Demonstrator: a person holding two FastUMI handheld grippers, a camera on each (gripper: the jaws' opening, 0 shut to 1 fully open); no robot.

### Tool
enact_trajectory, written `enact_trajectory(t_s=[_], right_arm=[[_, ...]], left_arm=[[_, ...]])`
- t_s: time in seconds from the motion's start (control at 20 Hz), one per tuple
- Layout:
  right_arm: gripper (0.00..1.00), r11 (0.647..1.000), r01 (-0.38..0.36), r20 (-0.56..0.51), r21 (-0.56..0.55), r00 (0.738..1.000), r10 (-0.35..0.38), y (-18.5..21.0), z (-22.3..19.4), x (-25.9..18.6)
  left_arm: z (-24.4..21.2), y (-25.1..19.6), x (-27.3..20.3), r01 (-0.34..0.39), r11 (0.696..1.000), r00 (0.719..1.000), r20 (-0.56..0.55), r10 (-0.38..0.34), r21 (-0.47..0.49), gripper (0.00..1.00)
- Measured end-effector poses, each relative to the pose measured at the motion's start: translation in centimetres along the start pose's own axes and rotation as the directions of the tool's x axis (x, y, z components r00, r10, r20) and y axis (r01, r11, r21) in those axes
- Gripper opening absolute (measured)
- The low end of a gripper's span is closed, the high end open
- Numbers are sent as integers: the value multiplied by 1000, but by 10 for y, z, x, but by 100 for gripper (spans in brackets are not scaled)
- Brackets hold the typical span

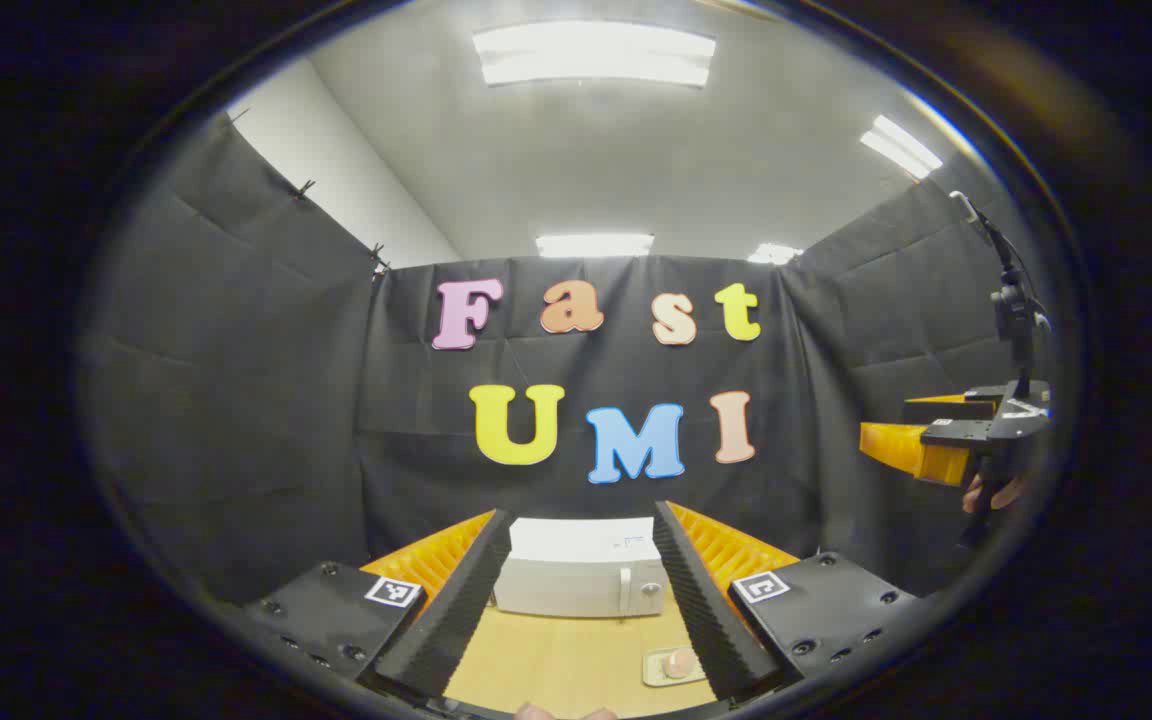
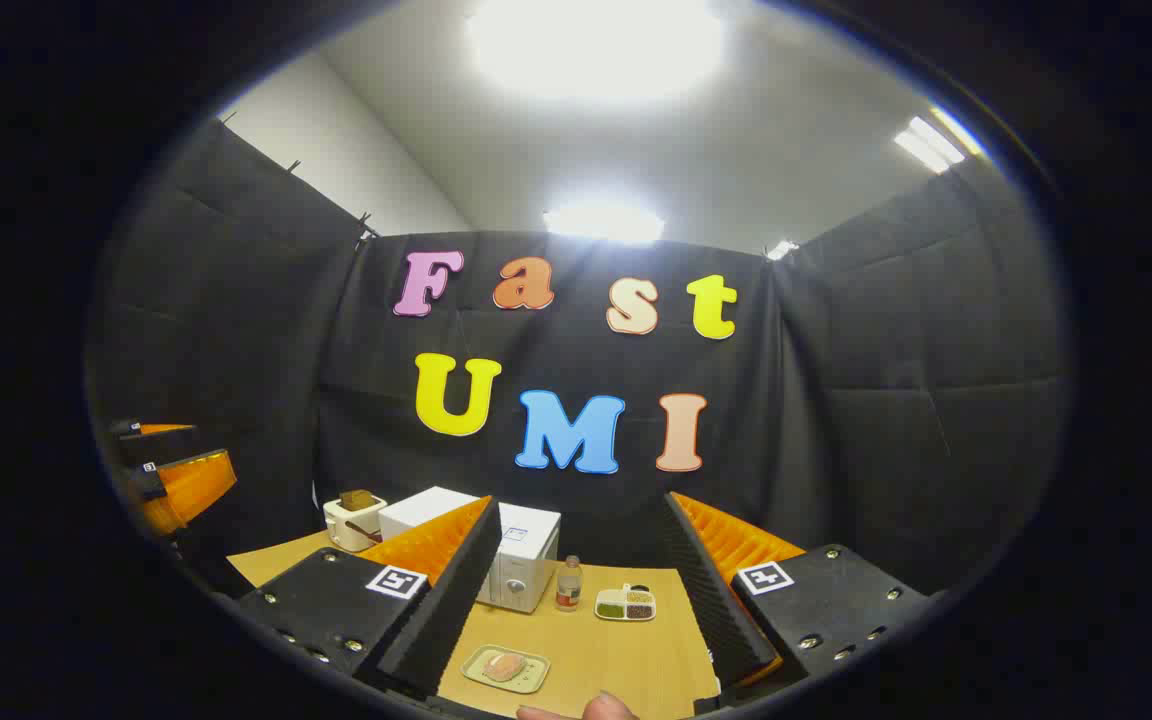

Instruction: Open the microwave oven with the left hand, put the food in, and close the microwave oven.

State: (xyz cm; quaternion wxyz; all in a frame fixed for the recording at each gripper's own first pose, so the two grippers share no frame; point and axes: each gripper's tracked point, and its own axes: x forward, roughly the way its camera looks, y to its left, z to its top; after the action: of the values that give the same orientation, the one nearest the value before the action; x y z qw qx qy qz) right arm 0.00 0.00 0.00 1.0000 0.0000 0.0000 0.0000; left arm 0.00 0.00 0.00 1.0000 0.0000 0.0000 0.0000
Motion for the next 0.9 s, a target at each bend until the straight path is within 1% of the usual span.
enact_trajectory(t_s=[0.35,0.55,0.9], right_arm=[[97,1000,5,5,12,1000,-6,-13,2,-2],[97,1000,11,2,21,1000,-11,-22,0,0],[97,999,10,-8,31,1000,-10,-41,-12,7]], left_arm=[[-4,-18,2,14,1000,1000,-18,-14,-7,97],[-5,-26,8,21,1000,999,-25,-21,4,98],[-14,-45,21,24,1000,999,-44,-23,7,97]])
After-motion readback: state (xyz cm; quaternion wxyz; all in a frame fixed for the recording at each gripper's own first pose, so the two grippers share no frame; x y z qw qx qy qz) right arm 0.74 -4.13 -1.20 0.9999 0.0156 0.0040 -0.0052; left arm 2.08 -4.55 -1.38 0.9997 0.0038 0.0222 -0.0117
